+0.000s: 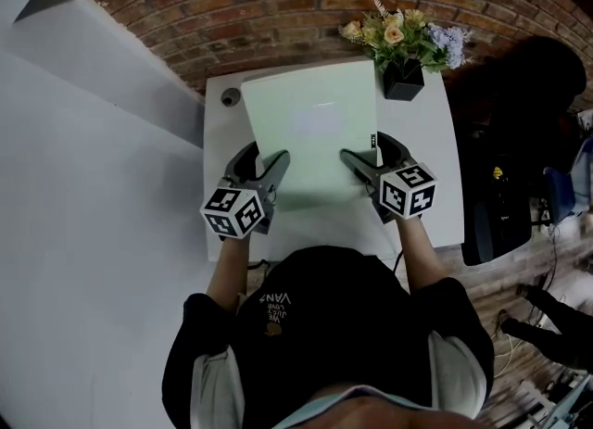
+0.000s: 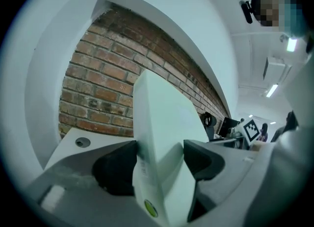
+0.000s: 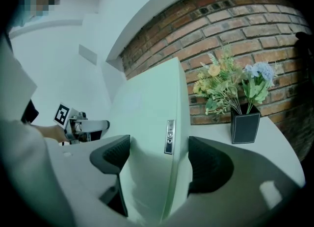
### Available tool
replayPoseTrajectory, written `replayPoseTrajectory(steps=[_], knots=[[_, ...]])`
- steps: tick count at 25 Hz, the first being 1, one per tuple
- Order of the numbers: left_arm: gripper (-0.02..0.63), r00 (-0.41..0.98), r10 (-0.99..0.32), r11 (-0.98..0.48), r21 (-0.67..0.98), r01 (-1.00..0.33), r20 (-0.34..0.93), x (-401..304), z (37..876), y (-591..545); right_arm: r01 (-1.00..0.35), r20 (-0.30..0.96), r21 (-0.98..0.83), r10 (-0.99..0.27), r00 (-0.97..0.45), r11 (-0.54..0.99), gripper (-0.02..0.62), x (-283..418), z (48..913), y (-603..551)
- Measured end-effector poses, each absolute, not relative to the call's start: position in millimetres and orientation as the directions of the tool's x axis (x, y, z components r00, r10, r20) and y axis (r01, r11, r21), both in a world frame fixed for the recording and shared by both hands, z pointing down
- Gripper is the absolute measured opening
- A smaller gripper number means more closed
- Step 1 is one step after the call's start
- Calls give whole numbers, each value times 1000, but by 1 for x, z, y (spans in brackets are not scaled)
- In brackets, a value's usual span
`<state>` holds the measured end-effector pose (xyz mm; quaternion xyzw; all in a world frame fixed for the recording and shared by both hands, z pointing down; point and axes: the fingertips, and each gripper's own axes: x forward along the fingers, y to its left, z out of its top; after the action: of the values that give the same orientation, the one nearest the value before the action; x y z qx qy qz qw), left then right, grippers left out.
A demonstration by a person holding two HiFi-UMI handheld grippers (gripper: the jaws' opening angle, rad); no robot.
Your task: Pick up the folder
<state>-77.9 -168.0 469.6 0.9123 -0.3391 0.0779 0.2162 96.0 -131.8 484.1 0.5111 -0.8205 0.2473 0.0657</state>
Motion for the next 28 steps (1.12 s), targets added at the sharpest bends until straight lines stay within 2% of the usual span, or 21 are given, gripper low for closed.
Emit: replayPoseTrajectory(steps=[12,28], knots=[[301,800,-552,-750,280,-599,235,-85,455,-162,-917,307,-243,-872,-382,316,360,86,463,-116],[301,856,-479,-829,218,-514,195,-82,442,-159,-950,269,-225,-923,-274,217,359,84,452,-96]])
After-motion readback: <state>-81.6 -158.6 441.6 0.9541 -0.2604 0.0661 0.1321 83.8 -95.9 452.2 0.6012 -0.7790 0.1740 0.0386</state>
